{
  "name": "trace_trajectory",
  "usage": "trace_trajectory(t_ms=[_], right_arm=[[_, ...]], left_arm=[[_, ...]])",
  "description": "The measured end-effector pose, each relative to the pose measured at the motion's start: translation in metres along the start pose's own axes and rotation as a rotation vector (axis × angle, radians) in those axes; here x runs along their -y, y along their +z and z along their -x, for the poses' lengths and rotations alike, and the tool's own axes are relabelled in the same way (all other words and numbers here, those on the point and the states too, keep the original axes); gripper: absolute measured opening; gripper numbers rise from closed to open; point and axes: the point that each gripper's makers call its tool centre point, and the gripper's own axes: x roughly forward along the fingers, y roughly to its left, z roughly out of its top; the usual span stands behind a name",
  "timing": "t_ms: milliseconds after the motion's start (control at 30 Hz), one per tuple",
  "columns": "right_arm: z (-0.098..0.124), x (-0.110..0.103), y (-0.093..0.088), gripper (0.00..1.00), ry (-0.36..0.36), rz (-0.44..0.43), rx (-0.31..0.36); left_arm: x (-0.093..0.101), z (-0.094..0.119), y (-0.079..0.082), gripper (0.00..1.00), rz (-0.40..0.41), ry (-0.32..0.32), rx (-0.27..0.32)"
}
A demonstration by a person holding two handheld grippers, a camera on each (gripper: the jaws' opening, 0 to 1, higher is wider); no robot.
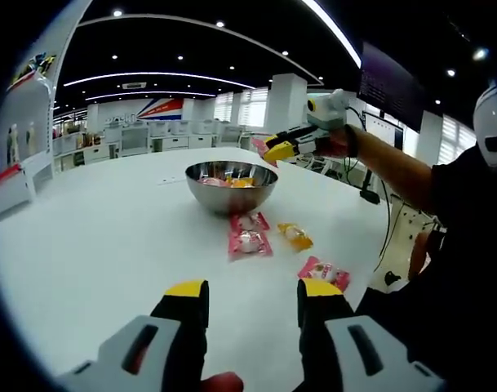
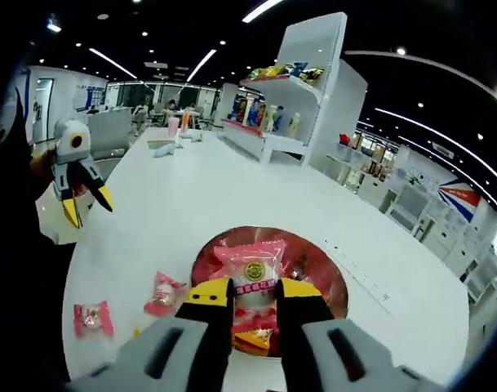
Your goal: Pick up the marshmallows scattered on the table and place them into the bowl on the table
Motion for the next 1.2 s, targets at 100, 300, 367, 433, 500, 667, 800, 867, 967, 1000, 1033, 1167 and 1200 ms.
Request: trace_trajectory(t_ms=[100,300,367,433,500,667,800,867,967,1000,1033,1167,1200], right_arm=[[-0.004,0.010,-0.002,0.21,-0.026,-0.027,0.005],[-0.008,0.031,-0.011,0.21,-0.099,-0.085,0.002],[-0.009,0.037,-0.015,0.21,-0.122,-0.102,-0.003],[-0.009,0.045,-0.020,0.21,-0.152,-0.130,-0.004],[-0.010,0.049,-0.023,0.21,-0.168,-0.155,-0.001],[-0.012,0.054,-0.026,0.21,-0.197,-0.191,0.006],[-0.014,0.054,-0.026,0.21,-0.202,-0.202,0.007],[-0.015,0.052,-0.025,0.21,-0.197,-0.200,0.010],[-0.016,0.049,-0.023,0.22,-0.191,-0.205,0.017],[-0.017,0.049,-0.022,0.22,-0.190,-0.207,0.018],[-0.017,0.048,-0.022,0.23,-0.188,-0.213,0.020],[-0.014,0.048,-0.018,0.30,-0.191,-0.224,0.036],[-0.013,0.049,-0.017,0.30,-0.193,-0.224,0.039]], left_arm=[[0.000,0.000,0.000,0.44,0.000,0.001,0.000],[-0.001,0.000,0.000,0.44,0.000,0.002,0.000],[-0.001,0.000,-0.001,0.44,0.002,0.003,-0.001],[-0.002,0.000,-0.002,0.44,0.004,0.005,-0.001],[-0.003,0.001,-0.002,0.43,0.005,0.007,-0.001],[-0.002,0.000,-0.002,0.43,0.004,0.004,-0.002],[-0.003,0.000,-0.003,0.43,0.005,0.005,-0.003],[-0.003,0.001,-0.003,0.43,0.007,0.008,-0.004],[-0.004,0.001,-0.004,0.43,0.008,0.008,-0.004],[-0.004,0.001,-0.003,0.43,0.009,0.007,-0.004],[-0.004,0.000,-0.003,0.43,0.008,0.007,-0.003],[-0.003,0.000,-0.003,0.43,0.006,0.004,-0.004],[-0.004,0.000,-0.004,0.43,0.006,0.005,-0.006]])
